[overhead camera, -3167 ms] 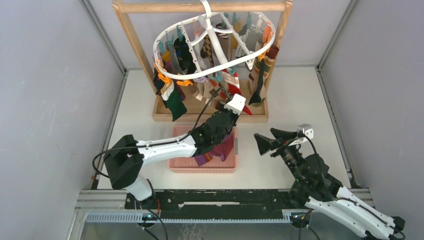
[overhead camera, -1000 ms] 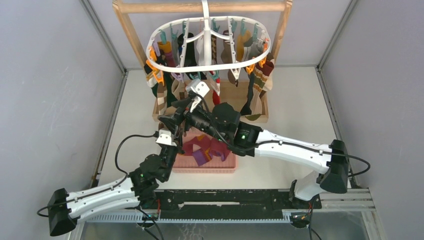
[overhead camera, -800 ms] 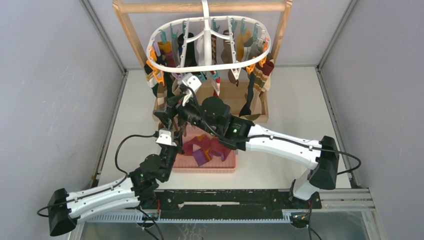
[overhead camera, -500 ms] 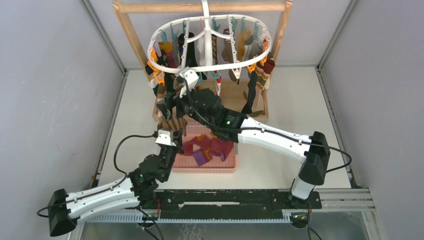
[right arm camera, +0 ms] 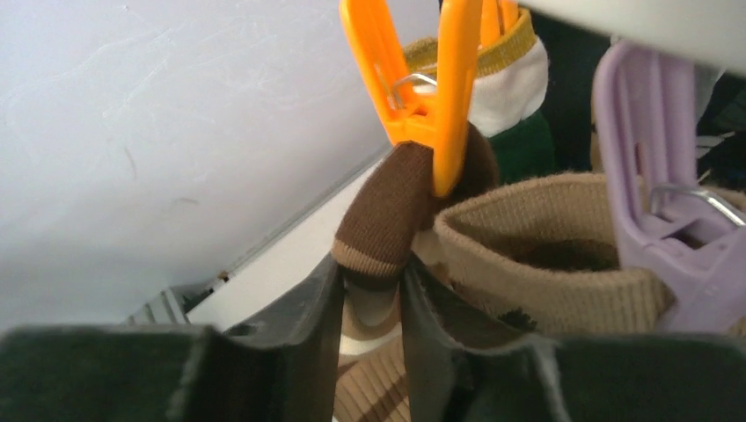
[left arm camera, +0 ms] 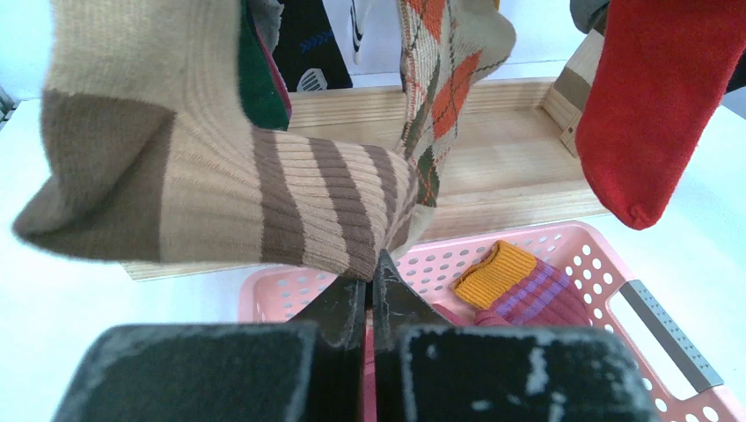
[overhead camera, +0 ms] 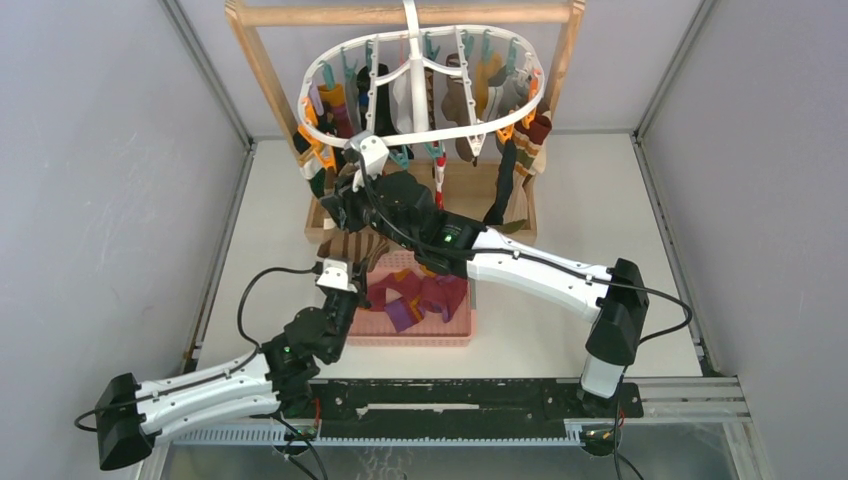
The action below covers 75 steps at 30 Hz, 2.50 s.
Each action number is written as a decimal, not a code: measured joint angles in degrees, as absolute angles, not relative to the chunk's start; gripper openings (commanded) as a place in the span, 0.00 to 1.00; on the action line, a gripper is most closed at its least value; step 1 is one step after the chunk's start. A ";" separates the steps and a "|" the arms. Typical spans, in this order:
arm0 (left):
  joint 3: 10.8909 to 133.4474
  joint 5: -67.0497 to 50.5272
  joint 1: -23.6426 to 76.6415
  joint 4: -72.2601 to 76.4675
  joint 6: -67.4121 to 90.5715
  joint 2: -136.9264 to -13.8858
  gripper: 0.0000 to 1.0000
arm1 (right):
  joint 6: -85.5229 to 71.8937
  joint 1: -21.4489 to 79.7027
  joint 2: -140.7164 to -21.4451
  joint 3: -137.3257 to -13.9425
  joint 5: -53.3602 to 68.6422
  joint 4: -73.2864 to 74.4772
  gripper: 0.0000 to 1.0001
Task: Remove the socks clipped to the hanger
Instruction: Remove the sock from the hanger.
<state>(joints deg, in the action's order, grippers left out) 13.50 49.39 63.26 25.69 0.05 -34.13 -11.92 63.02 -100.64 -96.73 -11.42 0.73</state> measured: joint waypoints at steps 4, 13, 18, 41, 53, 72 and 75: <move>13.50 49.39 63.26 26.41 0.05 -34.83 0.00 | -12.08 62.81 -100.25 -95.37 -11.73 0.01 0.24; 13.91 49.34 63.24 29.04 -1.02 -40.93 0.00 | -12.05 60.66 -93.38 -83.42 -12.10 -2.07 0.19; 17.06 48.88 63.26 29.52 -1.96 -47.70 0.00 | -12.12 57.76 -86.89 -77.67 -11.81 -3.68 0.19; 29.52 45.67 67.66 33.36 -3.66 -60.69 0.00 | -14.22 46.89 -64.69 -60.49 -7.62 -7.03 0.18; 35.42 45.45 69.71 33.85 -5.58 -67.13 0.00 | -17.37 40.03 -59.22 -56.05 -4.36 -6.92 0.18; 40.80 44.82 71.24 33.95 -6.61 -72.18 0.00 | -19.66 33.58 -54.02 -52.80 -1.65 -6.28 0.19; 41.71 44.84 71.24 33.98 -6.85 -73.06 0.00 | -20.16 31.53 -54.13 -52.80 -0.19 -6.68 0.19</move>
